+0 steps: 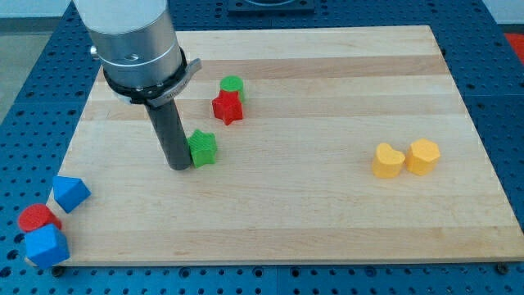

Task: Place the green star to the bottom of red star

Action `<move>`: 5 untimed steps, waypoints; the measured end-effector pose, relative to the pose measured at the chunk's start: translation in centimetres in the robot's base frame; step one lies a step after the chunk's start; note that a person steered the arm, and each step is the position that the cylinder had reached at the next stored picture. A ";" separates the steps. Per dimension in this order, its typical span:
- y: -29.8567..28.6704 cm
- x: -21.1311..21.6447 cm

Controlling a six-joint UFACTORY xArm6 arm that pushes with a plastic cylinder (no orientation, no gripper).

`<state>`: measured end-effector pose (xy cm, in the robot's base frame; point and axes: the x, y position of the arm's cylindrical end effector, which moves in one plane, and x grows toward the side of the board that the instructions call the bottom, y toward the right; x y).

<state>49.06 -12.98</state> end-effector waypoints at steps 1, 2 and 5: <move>0.6 -0.1; 2.4 -1.8; 5.8 1.4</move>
